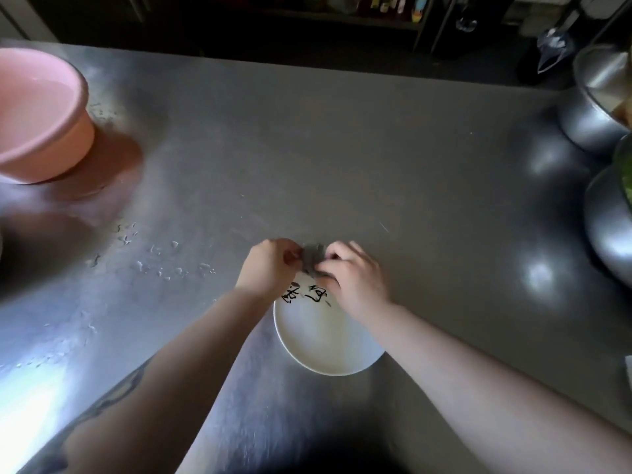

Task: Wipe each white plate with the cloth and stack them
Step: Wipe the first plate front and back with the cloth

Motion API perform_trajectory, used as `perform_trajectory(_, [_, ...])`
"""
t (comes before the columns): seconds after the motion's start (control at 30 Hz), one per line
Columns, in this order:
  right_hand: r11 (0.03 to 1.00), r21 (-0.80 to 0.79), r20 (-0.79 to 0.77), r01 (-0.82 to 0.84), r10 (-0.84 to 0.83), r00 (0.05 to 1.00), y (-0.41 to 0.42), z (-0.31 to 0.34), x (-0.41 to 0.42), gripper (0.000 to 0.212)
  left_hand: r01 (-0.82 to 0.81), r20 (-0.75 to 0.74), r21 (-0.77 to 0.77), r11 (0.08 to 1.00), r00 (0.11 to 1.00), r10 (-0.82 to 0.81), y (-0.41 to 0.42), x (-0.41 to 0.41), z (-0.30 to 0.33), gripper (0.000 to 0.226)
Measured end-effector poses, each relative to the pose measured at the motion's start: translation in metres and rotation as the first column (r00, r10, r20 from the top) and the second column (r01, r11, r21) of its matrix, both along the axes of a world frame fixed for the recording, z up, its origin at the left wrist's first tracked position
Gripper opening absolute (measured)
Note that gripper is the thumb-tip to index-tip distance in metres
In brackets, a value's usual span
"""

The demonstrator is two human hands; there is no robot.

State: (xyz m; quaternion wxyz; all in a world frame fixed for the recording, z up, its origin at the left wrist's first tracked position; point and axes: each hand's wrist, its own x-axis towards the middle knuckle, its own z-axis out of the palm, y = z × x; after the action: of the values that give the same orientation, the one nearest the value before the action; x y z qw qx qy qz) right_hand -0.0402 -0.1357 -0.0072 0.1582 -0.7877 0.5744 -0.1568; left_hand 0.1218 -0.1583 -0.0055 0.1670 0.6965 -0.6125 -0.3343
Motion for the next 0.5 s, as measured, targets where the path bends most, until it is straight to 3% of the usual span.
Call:
perform_trajectory(0.17, [0.999, -0.006, -0.017, 0.033, -0.033, 0.999, -0.002, -0.001, -0.001, 0.004, -0.048, -0.122, 0.054, 0.997, 0.991, 0.054, 0.007, 0.008, -0.009, 0.011])
perform_trajectory(0.3, [0.973, 0.058, -0.169, 0.225, -0.212, 0.962, -0.004, -0.002, -0.024, 0.005, -0.129, -0.103, 0.103, 0.986, 0.985, 0.140, 0.028, 0.019, -0.005, 0.007])
perform_trajectory(0.4, [0.975, 0.088, -0.170, 0.203, -0.186, 0.968, -0.004, -0.003, -0.023, 0.005, -0.034, -0.027, 0.217, 0.976, 0.999, 0.041, 0.031, 0.020, 0.000, 0.010])
perform_trajectory(0.5, [0.986, 0.112, -0.107, 0.127, -0.115, 0.988, -0.009, -0.002, -0.007, 0.008, 0.051, 0.043, 0.131, 0.990, 0.997, -0.057, 0.014, 0.009, 0.004, 0.013])
